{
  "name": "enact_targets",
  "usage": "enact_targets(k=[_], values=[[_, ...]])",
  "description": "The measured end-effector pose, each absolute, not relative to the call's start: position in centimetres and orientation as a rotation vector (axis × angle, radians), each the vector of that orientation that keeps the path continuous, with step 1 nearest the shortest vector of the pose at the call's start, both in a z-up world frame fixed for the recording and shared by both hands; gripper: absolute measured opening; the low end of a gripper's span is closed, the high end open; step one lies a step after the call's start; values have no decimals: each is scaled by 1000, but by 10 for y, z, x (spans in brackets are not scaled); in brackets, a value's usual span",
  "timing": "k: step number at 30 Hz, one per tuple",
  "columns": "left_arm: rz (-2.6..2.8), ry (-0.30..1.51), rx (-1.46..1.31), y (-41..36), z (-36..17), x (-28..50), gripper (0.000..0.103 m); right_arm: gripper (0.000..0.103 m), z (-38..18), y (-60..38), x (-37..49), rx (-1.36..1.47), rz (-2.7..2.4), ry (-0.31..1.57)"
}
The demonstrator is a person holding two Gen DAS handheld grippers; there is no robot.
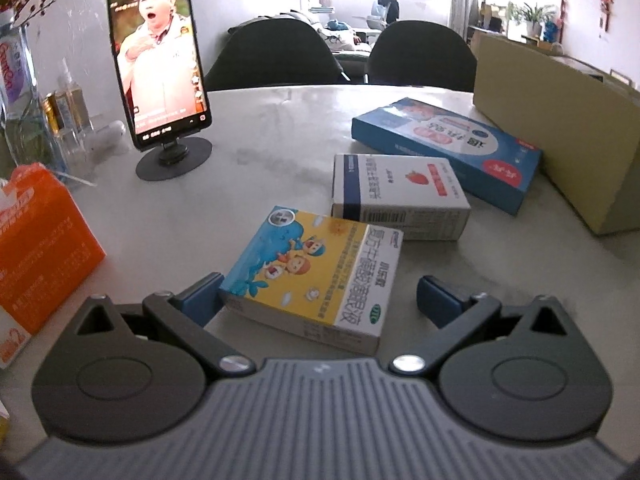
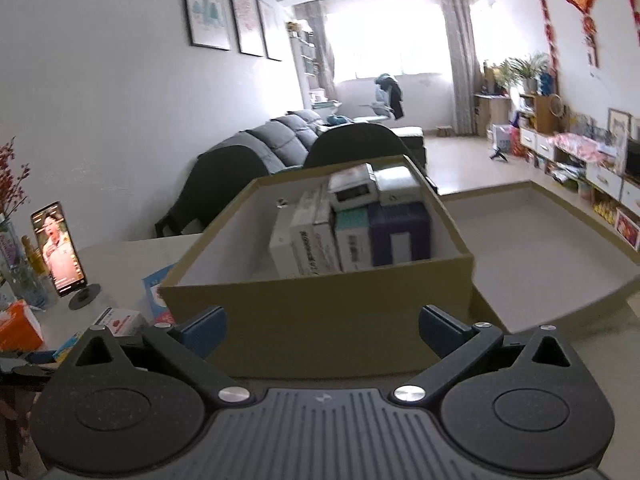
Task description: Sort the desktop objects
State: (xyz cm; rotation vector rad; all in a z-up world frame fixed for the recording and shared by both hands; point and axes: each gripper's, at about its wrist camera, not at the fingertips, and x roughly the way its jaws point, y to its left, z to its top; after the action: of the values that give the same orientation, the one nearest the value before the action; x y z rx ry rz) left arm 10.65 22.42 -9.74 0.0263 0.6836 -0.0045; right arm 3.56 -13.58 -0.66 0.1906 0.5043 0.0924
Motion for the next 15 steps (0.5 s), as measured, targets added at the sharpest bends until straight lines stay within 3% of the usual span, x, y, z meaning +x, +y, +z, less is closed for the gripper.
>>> enact_targets(k=[3, 8, 15], values=[[-2, 676, 16, 223, -98, 104, 99, 102, -10, -142, 36, 224, 77, 515], [-8, 660, 18, 220, -96, 101, 83, 102, -14, -143, 35, 239, 67, 523], [4, 648, 32, 212, -92, 96, 81, 102, -16, -142, 30, 233, 67, 528]])
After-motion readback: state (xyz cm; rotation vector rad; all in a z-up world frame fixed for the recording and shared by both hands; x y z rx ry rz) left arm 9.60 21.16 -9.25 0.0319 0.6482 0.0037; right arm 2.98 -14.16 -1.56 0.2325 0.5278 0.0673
